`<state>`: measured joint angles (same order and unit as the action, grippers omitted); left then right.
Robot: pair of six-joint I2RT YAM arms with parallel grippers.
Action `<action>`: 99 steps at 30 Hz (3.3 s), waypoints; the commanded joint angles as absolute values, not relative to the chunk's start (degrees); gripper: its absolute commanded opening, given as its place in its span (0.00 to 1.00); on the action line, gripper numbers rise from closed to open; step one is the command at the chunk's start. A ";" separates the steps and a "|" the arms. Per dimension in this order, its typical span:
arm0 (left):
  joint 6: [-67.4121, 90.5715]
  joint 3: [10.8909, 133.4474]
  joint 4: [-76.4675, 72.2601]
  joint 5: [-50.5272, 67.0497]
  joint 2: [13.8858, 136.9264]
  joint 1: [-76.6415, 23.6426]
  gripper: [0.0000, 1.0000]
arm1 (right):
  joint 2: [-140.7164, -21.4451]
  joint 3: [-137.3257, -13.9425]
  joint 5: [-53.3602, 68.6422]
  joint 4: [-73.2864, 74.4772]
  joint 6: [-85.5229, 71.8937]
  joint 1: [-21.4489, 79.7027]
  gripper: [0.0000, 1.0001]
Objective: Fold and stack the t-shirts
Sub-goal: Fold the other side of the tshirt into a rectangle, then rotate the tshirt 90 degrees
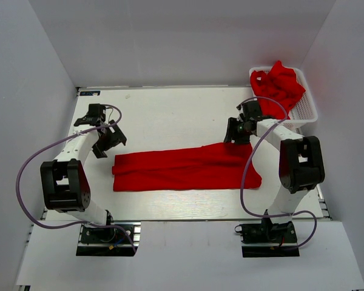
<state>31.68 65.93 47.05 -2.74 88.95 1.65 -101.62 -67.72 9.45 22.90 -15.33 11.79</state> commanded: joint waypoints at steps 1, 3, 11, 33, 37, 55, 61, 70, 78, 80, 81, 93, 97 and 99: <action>31.11 64.86 45.88 -2.72 87.98 1.32 1.00 | -101.87 -68.65 12.04 24.17 -14.41 12.04 0.58; 31.11 64.86 45.88 -2.72 87.98 1.32 1.00 | -101.95 -68.29 13.70 24.17 -14.33 12.04 0.54; 31.11 63.81 45.26 -2.20 89.03 1.32 1.00 | -102.74 -68.64 20.29 22.85 -14.15 12.04 0.26; 30.59 61.00 44.74 -2.81 84.99 1.32 1.00 | -86.16 -63.29 18.81 24.68 -10.20 11.78 0.00; 30.59 60.38 43.69 -2.20 84.99 1.32 1.00 | -80.79 -58.73 18.28 27.59 -9.93 11.87 0.00; 30.59 58.80 44.13 -1.68 85.52 1.32 1.00 | -63.29 -45.88 9.50 40.33 -16.70 11.60 0.00; 30.59 58.80 44.12 -1.67 86.65 1.32 1.00 | -62.31 -44.40 10.37 42.45 -18.89 11.69 0.00; 30.59 58.80 44.12 -1.14 87.19 1.32 1.00 | -63.19 -38.94 5.45 43.77 -21.71 11.51 0.00; 30.59 58.80 44.12 -1.14 87.71 1.32 1.00 | -67.15 -41.57 6.42 43.24 -20.22 11.86 0.67; 30.59 58.80 44.65 -1.14 87.11 1.32 1.00 | -66.89 -43.94 6.07 43.33 -18.81 11.86 0.78; 30.59 58.80 44.65 -1.14 87.10 1.32 1.00 | -66.97 -46.47 6.24 43.42 -17.76 11.87 0.85; 28.04 57.67 35.43 12.56 88.50 -0.79 1.00 | -73.65 -49.31 17.48 30.88 -20.65 12.13 0.90; 28.65 54.67 33.22 14.67 92.36 -2.63 1.00 | -79.35 -47.64 19.07 24.62 -22.76 12.22 0.90; 29.17 53.09 33.22 13.98 93.86 -3.16 1.00 | -82.07 -47.90 18.28 23.73 -23.55 11.95 0.90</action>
